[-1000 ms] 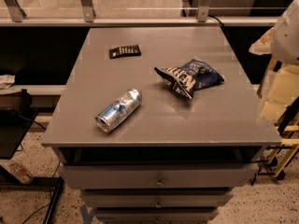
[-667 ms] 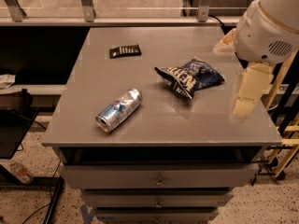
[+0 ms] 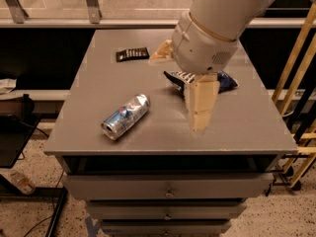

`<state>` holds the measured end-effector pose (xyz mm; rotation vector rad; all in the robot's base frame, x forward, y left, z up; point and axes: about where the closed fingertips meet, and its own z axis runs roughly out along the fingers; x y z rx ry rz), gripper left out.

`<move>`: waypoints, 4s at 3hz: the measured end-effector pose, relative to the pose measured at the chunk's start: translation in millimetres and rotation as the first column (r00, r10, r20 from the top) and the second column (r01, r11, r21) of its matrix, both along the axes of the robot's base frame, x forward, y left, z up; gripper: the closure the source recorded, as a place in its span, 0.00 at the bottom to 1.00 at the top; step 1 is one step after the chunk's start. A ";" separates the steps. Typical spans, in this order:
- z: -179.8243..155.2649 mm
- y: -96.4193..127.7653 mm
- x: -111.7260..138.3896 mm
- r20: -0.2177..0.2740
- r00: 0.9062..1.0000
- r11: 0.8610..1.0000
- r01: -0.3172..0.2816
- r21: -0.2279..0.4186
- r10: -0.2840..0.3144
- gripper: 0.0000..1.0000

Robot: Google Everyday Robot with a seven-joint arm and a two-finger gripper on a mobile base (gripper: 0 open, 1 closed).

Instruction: Pick redbull can

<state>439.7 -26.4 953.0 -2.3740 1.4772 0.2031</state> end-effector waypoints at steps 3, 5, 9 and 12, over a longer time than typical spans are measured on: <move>-18.1 41.4 20.4 0.070 0.976 0.977 -0.201 -0.062 0.206 0.00; -73.6 68.7 77.5 0.127 0.940 0.919 -0.273 -0.285 0.318 0.00; -104.6 101.0 79.1 0.138 0.907 0.862 -0.319 -0.394 0.399 0.18; -101.4 91.0 83.8 0.096 0.908 0.864 -0.349 -0.362 0.407 0.88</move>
Offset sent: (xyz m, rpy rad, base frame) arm 0.0055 0.0265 -0.0022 -0.0059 -0.0565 0.1631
